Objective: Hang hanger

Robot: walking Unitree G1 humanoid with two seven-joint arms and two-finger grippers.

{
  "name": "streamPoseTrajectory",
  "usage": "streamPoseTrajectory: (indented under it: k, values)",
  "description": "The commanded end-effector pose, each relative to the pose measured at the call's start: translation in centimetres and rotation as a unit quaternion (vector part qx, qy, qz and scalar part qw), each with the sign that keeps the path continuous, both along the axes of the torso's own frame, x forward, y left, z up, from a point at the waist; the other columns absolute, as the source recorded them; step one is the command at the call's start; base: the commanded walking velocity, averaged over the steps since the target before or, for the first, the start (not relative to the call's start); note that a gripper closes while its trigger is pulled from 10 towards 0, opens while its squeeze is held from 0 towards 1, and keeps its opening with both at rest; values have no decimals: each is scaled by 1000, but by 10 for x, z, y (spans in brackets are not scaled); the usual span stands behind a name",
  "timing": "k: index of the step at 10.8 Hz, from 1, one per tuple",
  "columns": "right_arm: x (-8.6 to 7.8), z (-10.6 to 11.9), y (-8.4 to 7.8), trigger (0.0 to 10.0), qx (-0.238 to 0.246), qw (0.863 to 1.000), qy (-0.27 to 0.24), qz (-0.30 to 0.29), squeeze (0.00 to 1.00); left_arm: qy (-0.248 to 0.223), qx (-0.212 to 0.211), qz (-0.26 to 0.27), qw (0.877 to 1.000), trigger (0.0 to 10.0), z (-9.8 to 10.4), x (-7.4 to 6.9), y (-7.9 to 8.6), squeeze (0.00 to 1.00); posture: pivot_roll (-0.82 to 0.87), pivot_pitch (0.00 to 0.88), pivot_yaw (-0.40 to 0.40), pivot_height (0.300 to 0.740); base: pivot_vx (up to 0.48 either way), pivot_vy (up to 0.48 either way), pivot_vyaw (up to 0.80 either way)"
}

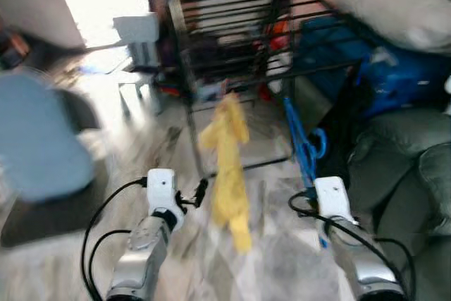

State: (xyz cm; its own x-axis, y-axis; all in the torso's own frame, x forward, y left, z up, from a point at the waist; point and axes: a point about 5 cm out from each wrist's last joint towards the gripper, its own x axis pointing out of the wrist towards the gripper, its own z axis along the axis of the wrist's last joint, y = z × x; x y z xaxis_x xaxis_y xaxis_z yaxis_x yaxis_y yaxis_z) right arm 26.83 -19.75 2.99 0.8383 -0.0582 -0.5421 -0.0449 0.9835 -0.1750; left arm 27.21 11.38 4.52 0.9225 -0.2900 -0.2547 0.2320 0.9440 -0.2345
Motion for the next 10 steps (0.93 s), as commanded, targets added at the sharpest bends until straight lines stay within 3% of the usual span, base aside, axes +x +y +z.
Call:
streamPoseTrajectory:
  k: [1, 6, 10]
  values:
    - [4, 4, 2, 10000, 6, 1000, -7, -1, 0, 3, 10, -2, 1000, 10000, -1, 0, 0, 0, -199, 0, 41, 740, 480, 0, 0]
    - [6, 5, 2, 10000, 6, 1000, -6, 5, 0, -8, -6, 2, 1000, 10000, 2, 1, -1, 0, -199, 0, 43, 740, 451, 0, 0]
    - [2, 3, 9, 10000, 4, 999, 8, 33, 0, 2, -7, 1, 1000, 10000, -1, 0, -2, 0, -204, 0, 44, 740, 0, 0, 0]
